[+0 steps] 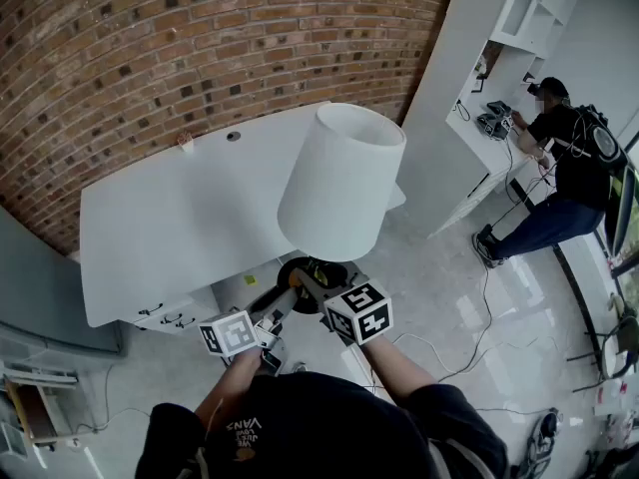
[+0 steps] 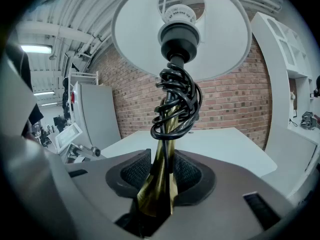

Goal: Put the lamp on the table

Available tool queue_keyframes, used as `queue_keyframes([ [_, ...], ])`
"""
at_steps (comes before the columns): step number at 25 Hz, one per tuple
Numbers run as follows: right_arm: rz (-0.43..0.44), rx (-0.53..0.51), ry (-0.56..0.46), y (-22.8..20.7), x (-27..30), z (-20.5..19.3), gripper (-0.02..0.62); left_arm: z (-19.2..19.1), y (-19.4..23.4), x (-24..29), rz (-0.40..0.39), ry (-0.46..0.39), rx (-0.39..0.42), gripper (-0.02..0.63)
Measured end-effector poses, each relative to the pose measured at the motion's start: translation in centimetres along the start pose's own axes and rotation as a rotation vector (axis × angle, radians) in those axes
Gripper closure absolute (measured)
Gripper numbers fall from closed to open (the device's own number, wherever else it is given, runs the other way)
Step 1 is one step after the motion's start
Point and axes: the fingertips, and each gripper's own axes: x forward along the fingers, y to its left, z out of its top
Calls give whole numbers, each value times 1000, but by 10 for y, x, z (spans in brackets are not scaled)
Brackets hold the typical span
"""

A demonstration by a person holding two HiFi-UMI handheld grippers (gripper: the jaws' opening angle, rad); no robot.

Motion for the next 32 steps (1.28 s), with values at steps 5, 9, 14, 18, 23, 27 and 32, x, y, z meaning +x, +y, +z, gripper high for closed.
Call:
queue_keyframes([
  [5, 5, 23, -6, -15, 7, 3, 463, 10, 4, 9, 5, -9, 2, 371],
  [9, 4, 43, -2, -26, 21, 6, 463, 22, 12, 19, 12, 1, -3, 371],
  [14, -7, 52, 11, -48, 49, 16, 465, 46, 29, 39, 13, 16, -16, 371],
  [18, -19, 55, 22, -67, 76, 28, 465, 71, 44, 57, 10, 35, -27, 371],
  [23, -44, 53, 24, -92, 112, 49, 465, 111, 64, 82, -1, 67, -17, 371],
  [27, -66, 57, 18, -113, 142, 66, 466, 142, 80, 101, -12, 92, -16, 371],
  [32, -97, 67, 4, -132, 177, 83, 466, 178, 101, 119, -35, 121, -9, 370],
])
